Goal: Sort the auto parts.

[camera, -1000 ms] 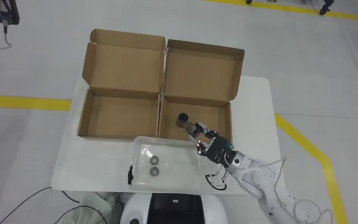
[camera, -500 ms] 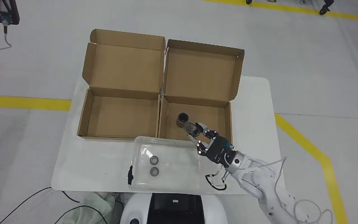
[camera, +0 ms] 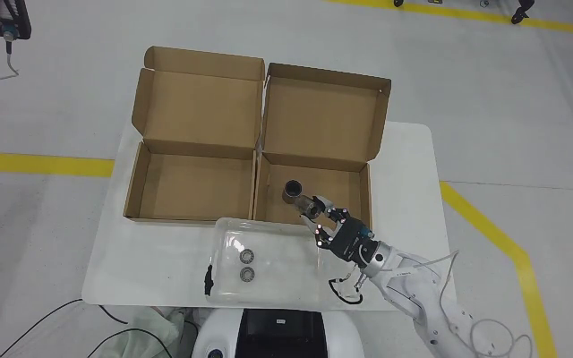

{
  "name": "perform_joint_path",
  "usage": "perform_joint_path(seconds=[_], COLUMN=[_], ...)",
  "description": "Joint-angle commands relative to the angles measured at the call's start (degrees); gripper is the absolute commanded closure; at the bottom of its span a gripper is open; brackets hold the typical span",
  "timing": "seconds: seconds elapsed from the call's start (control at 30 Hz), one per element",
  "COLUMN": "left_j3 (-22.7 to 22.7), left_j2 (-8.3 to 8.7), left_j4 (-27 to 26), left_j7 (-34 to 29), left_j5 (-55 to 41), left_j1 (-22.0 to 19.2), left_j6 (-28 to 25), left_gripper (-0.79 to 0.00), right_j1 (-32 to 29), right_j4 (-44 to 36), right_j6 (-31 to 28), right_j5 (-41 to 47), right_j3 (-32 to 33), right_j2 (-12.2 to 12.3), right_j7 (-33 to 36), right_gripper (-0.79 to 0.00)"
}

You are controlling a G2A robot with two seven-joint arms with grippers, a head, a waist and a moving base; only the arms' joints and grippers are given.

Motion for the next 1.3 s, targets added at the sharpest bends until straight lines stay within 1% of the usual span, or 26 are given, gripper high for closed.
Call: perform_joint_path(seconds=[0.0, 0.53, 0.8, 0.9, 1.0, 1.13, 1.27], left_j3=[0.00, 0.00, 0.00, 0.00, 0.00, 0.00, 0.00], left_j2=[0.00, 0.00, 0.00, 0.00, 0.00, 0.00, 0.00], left_j4=[0.00, 0.00, 0.00, 0.00, 0.00, 0.00, 0.00], left_j7=[0.00, 0.00, 0.00, 0.00, 0.00, 0.00, 0.00], left_j5=[0.00, 0.00, 0.00, 0.00, 0.00, 0.00, 0.00], left_j1=[0.00, 0.00, 0.00, 0.00, 0.00, 0.00, 0.00], left_j6=[0.00, 0.00, 0.00, 0.00, 0.00, 0.00, 0.00], left_gripper=[-0.785, -0.785, -0.785, -0.785, -0.785, -0.785, -0.785], right_j1=[0.00, 0.01, 0.67, 1.40, 3.15, 6.65, 9.73], right_j4=[0.00, -0.10, -0.15, 0.41, 2.02, 5.48, 8.62], right_j6=[0.01, 0.28, 1.23, 2.53, 3.13, 2.29, 1.78], right_j5=[0.00, 0.03, 0.33, 0.27, 2.66, 5.20, 6.35], right_j3=[0.00, 0.05, 0.88, 1.13, 1.67, 1.89, 0.41], right_j2=[0.00, -0.02, -0.21, -0.35, -0.60, -0.94, -1.46], right_j7=[0.08, 0.15, 2.91, 6.76, 10.89, 17.05, 22.29], right_gripper=[0.000, 0.000, 0.000, 0.000, 0.000, 0.000, 0.000])
